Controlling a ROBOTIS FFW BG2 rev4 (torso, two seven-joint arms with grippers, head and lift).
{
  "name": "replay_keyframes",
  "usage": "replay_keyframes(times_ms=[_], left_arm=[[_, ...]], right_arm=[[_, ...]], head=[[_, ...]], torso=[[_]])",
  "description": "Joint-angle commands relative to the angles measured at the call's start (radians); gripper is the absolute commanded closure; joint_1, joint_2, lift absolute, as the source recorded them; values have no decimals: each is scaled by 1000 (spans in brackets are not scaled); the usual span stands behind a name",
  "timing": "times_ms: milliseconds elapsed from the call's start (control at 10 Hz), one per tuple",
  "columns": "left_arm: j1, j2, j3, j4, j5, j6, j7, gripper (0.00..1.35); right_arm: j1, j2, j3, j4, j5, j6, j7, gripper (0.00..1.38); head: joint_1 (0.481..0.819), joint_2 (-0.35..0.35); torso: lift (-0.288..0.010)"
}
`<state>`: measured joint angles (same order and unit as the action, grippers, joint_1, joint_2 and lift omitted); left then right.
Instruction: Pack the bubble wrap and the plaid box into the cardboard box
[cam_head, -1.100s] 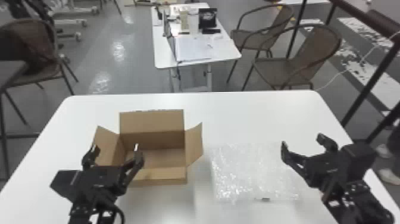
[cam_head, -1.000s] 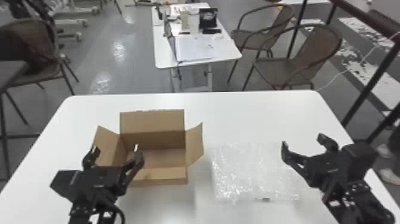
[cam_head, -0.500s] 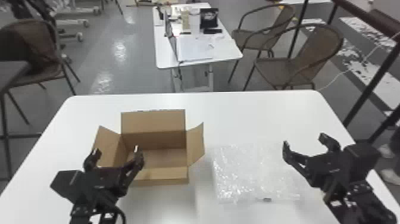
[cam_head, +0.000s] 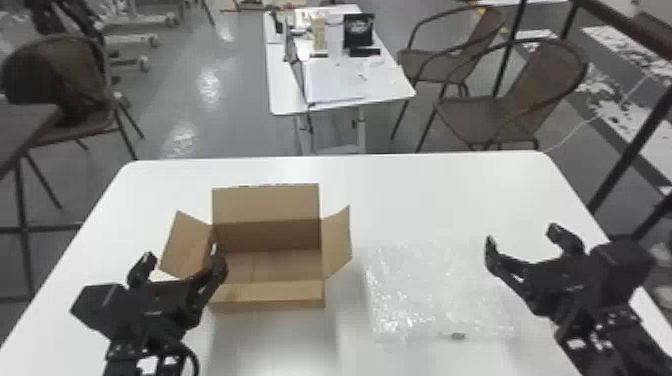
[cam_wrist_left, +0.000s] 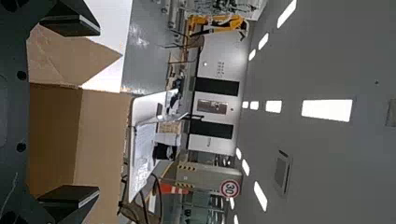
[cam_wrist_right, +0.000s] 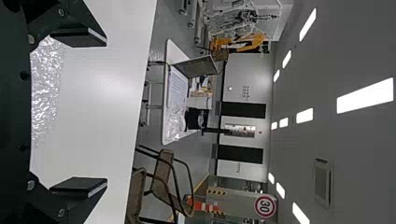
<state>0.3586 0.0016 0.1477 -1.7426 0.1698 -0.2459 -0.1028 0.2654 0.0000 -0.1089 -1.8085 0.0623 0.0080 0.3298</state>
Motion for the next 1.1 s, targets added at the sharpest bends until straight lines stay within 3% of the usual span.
replay_keyframes(times_ms=[0, 200, 500, 1000], left_arm=[[-13, 0, 61, 2, 5, 23, -28, 107], [-49, -3, 119, 25, 65, 134, -126, 107], [-75, -4, 153, 32, 160, 304, -181, 107], [-133, 5, 171, 75, 183, 350, -212, 111]], right_arm=[[0, 1, 0, 1, -2, 0, 0, 225], [0, 1, 0, 1, -6, 1, 0, 225], [2, 1, 0, 1, -7, 0, 0, 225], [0, 1, 2, 5, -10, 1, 0, 225]], head=[[695, 86], [695, 120], [695, 131], [695, 139]], torso=[[-66], [-66], [-66], [-65]])
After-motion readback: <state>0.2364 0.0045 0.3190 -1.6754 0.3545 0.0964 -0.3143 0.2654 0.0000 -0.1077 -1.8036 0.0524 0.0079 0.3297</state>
